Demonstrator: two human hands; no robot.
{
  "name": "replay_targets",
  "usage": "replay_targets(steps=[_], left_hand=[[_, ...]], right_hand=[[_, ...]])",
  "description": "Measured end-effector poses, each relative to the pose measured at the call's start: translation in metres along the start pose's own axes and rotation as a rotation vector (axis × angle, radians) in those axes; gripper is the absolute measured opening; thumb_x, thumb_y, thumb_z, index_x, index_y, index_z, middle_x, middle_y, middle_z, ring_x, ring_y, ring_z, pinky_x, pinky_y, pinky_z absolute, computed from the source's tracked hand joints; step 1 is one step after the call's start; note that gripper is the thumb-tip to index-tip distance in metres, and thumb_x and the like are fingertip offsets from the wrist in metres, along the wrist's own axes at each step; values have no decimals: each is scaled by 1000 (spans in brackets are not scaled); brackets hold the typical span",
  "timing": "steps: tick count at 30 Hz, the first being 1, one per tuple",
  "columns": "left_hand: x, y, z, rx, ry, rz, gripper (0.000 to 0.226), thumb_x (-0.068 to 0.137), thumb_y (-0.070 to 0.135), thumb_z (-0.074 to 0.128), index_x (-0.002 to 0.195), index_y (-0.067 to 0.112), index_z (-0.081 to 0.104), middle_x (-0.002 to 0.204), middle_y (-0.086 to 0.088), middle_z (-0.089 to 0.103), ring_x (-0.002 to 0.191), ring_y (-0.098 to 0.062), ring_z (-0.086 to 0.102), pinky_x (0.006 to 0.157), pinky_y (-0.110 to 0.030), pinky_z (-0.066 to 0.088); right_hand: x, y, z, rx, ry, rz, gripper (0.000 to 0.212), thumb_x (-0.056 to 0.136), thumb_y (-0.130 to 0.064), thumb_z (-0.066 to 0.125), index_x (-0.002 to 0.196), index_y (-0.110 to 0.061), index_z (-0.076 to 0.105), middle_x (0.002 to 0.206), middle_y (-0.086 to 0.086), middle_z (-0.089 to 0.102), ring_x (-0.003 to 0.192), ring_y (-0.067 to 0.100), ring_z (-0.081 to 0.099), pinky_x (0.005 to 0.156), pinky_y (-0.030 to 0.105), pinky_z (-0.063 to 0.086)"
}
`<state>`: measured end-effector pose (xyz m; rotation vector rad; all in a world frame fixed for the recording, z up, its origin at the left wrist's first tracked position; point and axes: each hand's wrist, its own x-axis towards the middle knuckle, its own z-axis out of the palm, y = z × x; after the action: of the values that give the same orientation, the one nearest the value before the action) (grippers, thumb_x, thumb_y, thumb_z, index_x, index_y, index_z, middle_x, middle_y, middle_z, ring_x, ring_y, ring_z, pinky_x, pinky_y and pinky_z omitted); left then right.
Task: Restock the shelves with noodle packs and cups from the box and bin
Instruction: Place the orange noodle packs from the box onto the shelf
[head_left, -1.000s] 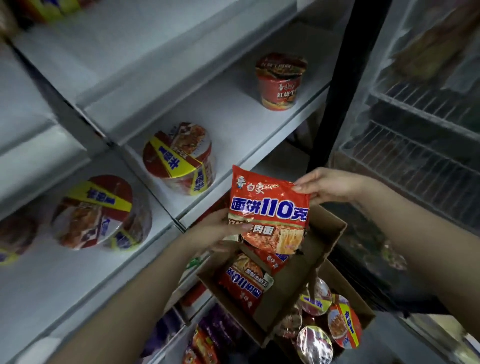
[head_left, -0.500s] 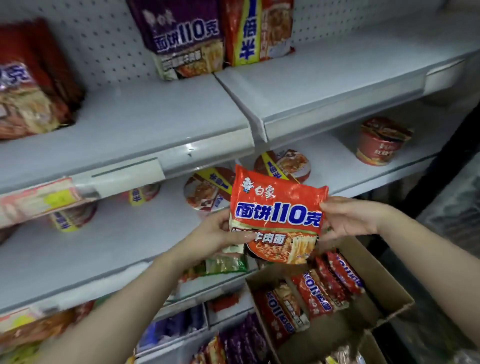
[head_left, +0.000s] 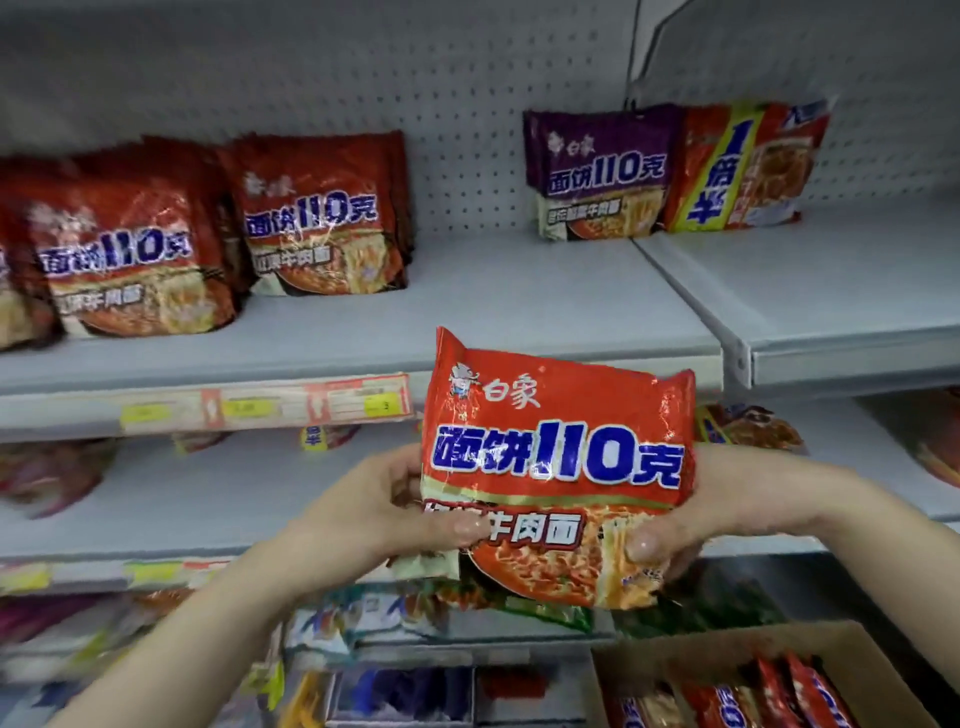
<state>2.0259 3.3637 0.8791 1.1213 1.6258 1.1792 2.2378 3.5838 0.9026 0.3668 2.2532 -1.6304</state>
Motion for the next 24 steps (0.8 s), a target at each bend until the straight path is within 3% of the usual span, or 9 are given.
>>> replay_targets(steps=[3,5,10,13,16,17,20,23,24], left_hand=[[-11,21,-33,15,129,68,40,71,19,77,110,18,68,105,2,76,95,-14,73,74,-20,57],[-9,31,-62,2,222,104,44,71,18,79,113,16,65,104,0,77,94,-15,74,71,-24,59],[10,31,-139,59,392,149,67,64,41,87,122,17,62,115,-1,74,108,-19,70,93,-37,56],[32,29,-172,180,535,155,60,71,32,86,123,18,61,110,4,74,101,-10,71,97,-38,55],[49,27,-190,329,652,94,50,75,29,85,117,20,58,95,16,71,82,6,66,76,-12,52],[54,24,-195,386,687,70,49,77,32,84,115,21,56,94,19,68,80,8,63,72,-10,50],[70,15,-210,428,737,29,50,78,37,82,117,20,55,104,12,70,88,-1,66,82,-29,57],[79,17,-218,478,761,33,47,83,30,78,120,17,51,106,13,66,81,3,60,66,-11,45],[80,19,-217,491,782,41,48,85,29,76,123,17,48,108,10,64,83,-1,60,68,-12,43]], right_hand=[[18,-46,3,-51,114,-73,59,69,-38,84,121,-27,58,113,-2,72,103,20,70,78,32,59],[34,-73,4,-44,270,-143,44,70,-30,79,111,-25,65,103,-4,75,94,16,72,70,26,58],[94,-126,-1,-93,534,-235,26,74,-39,77,95,-26,69,90,-1,77,72,16,66,68,33,54],[140,-144,-15,-134,616,-283,14,80,-30,77,89,-26,67,89,-4,76,66,1,66,60,14,50],[187,-148,-29,-235,647,-269,16,80,-32,78,91,-31,66,93,-10,74,73,-6,66,74,14,55],[201,-147,-32,-265,658,-255,16,81,-33,78,91,-33,65,94,-10,73,76,-5,66,82,21,56],[229,-147,-36,-337,643,-233,31,74,-35,83,99,-38,65,94,-19,72,82,-10,65,93,32,55],[245,-155,-33,-481,683,-227,57,63,-53,85,114,-41,62,109,-20,71,96,-1,66,91,33,55],[250,-157,-32,-512,719,-216,59,63,-57,83,115,-41,61,112,-19,70,97,2,66,89,33,55]])
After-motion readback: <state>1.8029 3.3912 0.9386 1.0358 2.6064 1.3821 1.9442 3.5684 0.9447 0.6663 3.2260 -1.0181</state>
